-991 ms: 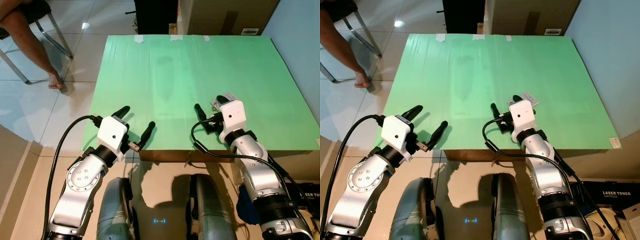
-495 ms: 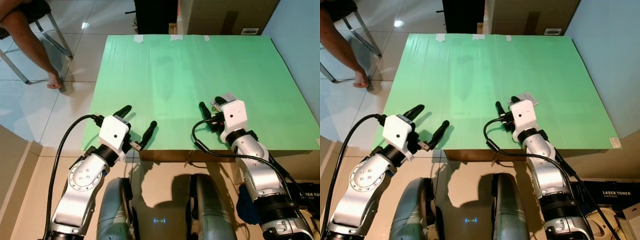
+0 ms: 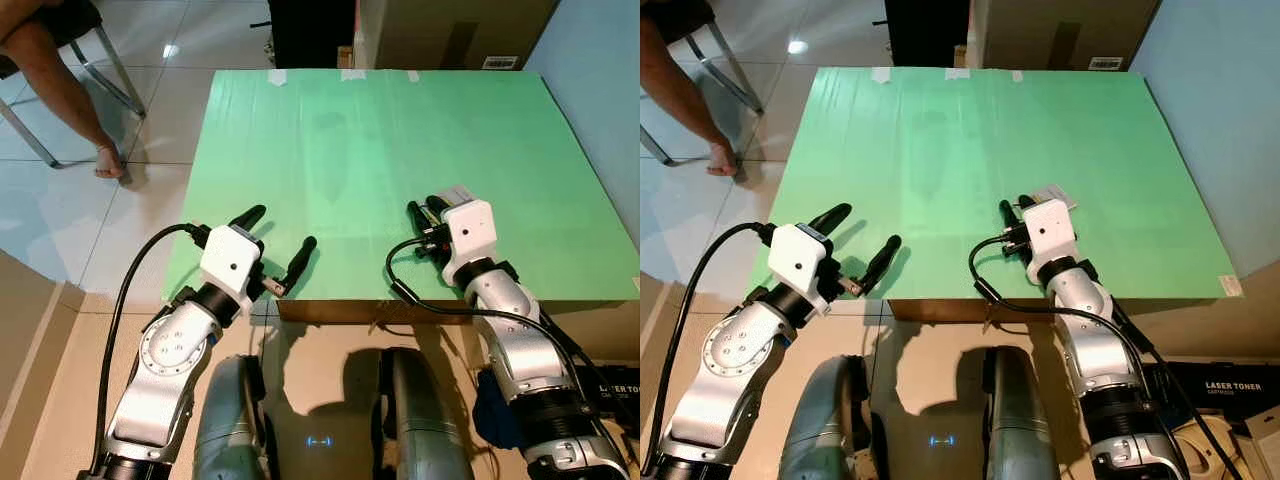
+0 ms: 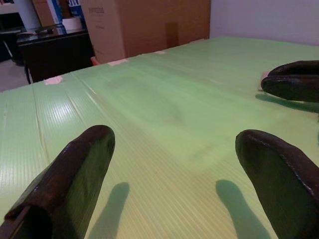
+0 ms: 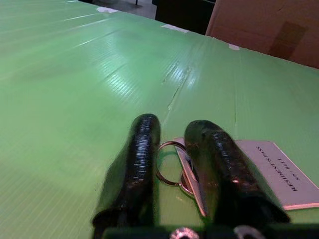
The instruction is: Hang keys on a hook
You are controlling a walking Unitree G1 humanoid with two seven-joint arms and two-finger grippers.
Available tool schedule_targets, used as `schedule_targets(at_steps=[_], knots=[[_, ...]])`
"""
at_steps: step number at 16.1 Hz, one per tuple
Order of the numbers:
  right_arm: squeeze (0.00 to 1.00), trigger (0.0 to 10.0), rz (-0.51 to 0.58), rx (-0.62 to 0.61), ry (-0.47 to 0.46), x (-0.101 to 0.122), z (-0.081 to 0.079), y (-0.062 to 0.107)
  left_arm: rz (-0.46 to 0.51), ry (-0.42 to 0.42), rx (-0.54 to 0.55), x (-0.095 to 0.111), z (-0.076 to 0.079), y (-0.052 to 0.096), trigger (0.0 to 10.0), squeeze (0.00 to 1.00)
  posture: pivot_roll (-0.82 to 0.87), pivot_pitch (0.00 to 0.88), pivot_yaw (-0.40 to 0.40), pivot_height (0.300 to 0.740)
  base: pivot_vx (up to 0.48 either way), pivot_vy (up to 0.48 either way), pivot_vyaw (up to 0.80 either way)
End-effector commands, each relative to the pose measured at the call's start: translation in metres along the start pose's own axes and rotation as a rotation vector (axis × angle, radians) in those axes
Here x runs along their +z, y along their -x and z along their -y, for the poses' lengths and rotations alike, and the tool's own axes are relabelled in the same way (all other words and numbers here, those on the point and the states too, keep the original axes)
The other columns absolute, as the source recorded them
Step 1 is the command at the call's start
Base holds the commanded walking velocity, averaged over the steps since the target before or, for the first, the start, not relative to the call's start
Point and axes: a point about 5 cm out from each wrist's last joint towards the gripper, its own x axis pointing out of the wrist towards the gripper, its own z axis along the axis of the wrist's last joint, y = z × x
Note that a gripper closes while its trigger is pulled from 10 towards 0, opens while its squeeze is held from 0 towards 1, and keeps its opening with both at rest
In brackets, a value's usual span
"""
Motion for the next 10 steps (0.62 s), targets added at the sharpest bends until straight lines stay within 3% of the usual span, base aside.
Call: schedule_targets(at_steps=[1,10], knots=[[0.00,0.0,-0.020,-0.010,0.008,-0.0056,0.0031,0.0058,-0.006,0.003,-0.009,-0.0029,0.0023,0.0000,10.0,0.00,-0.07,0.208,0.009,0.602,0.000,0.000,0.00],[0.00,0.0,0.002,-0.023,0.020,-0.0007,0.0055,0.0067,0.001,0.007,-0.008,-0.0032,0.0027,-0.0020,10.0,0.00,-0.08,0.207,0.008,0.602,0.000,0.000,0.00]])
